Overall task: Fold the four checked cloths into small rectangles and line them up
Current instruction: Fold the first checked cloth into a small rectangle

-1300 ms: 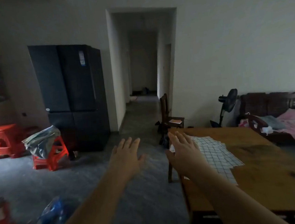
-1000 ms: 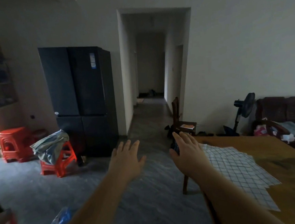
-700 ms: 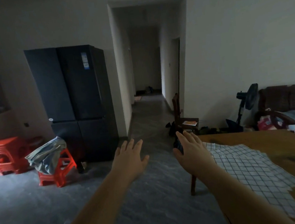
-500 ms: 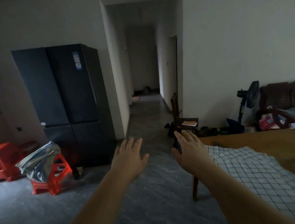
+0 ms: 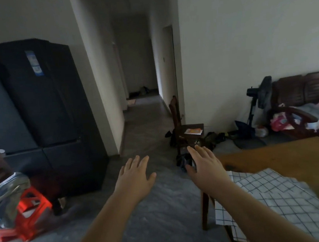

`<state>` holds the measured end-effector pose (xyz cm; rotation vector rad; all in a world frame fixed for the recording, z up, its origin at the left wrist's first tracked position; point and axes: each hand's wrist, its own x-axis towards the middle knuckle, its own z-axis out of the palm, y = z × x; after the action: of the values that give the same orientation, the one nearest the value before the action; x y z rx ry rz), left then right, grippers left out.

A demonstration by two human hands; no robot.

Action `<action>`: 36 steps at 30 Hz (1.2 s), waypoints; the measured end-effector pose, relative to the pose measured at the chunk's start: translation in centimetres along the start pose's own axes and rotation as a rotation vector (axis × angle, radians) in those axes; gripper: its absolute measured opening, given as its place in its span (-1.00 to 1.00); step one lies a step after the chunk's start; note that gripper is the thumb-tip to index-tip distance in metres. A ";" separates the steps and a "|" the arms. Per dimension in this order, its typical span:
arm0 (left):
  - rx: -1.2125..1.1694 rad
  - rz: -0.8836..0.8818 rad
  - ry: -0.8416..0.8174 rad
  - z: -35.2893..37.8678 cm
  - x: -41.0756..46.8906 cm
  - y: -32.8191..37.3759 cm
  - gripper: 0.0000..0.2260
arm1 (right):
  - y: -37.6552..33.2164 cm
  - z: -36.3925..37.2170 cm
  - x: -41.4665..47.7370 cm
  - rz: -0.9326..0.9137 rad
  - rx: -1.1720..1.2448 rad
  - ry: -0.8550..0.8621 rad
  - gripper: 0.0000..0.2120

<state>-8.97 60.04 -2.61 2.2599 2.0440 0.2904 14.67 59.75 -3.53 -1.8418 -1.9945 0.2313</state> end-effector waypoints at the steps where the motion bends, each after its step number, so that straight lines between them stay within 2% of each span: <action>1: -0.005 0.013 -0.013 0.6 1.7 0.6 -0.38 | 0.9 0.4 0.8 0.012 -0.006 -0.006 -0.37; 5: -0.048 0.123 -0.056 3.8 8.9 4.3 -0.39 | 5.1 1.2 3.9 0.131 -0.032 -0.019 -0.38; 11: -0.084 0.407 -0.183 10.2 18.6 11.3 -0.40 | 13.6 2.8 5.6 0.359 -0.069 0.019 -0.38; 15: -0.076 0.582 -0.296 14.5 23.8 14.8 -0.39 | 18.1 4.4 5.6 0.604 -0.081 0.032 -0.37; 20: -0.016 0.816 -0.439 19.0 28.2 19.7 -0.39 | 21.1 6.3 4.3 0.927 -0.056 0.136 -0.37; 28: 0.003 1.228 -0.643 26.3 25.7 26.9 -0.38 | 21.4 10.8 -4.4 1.404 -0.013 0.226 -0.39; 36: 0.104 1.436 -0.693 31.6 18.2 29.9 -0.42 | 21.0 15.3 -13.5 1.607 0.101 0.195 -0.42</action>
<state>28.02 76.98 -26.38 2.8186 -0.0513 -0.4861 28.15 51.25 -28.09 -2.7425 0.0098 0.5117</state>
